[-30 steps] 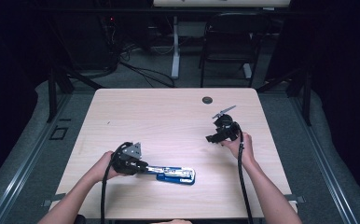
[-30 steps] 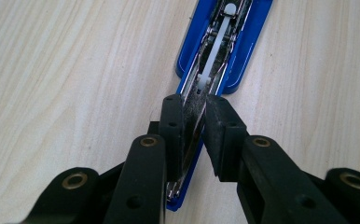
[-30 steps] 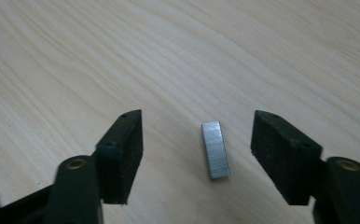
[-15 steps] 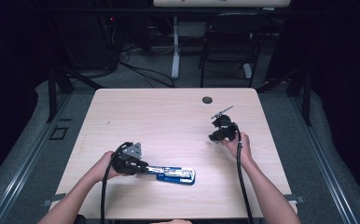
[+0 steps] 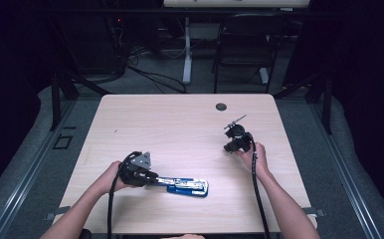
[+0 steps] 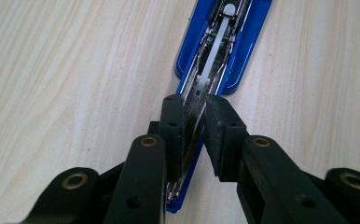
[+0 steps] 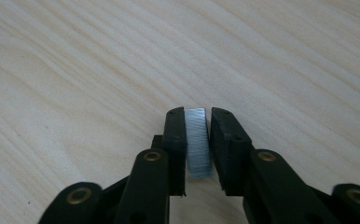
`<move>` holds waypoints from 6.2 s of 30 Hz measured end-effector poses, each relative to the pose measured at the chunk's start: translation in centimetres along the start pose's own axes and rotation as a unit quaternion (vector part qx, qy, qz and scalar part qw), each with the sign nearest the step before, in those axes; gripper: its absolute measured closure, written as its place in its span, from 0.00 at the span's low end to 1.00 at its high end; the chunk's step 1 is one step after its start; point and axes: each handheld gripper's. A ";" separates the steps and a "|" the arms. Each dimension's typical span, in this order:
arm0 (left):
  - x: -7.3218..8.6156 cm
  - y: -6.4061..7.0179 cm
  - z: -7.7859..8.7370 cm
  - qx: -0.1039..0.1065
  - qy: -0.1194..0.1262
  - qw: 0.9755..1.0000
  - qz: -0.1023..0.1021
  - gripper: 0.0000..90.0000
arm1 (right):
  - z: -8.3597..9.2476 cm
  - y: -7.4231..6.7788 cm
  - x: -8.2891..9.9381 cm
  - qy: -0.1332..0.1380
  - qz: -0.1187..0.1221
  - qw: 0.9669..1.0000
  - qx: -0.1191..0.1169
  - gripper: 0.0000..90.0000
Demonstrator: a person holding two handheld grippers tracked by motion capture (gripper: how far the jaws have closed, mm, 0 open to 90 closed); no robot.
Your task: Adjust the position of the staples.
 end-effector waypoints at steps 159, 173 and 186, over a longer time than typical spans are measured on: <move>-0.3 0.1 -0.1 -0.002 -0.008 1.000 -0.011 0.86 | 4.5 -10.8 2.6 -0.043 0.157 0.985 -0.063 0.87; -0.4 0.2 -0.3 -0.007 -0.007 1.000 -0.012 0.86 | 4.3 -11.2 1.2 -0.028 0.179 0.981 -0.071 0.87; -0.4 0.3 -0.2 -0.013 -0.006 1.000 -0.016 0.86 | 4.1 -12.3 -0.3 0.004 0.197 0.977 -0.082 0.87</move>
Point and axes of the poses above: each handheld gripper's, and its own axes: z roughly backward along the jaws, x roughly out of its underside, y roughly to its right, and after that the axes turned 5 degrees about -y, right-handed
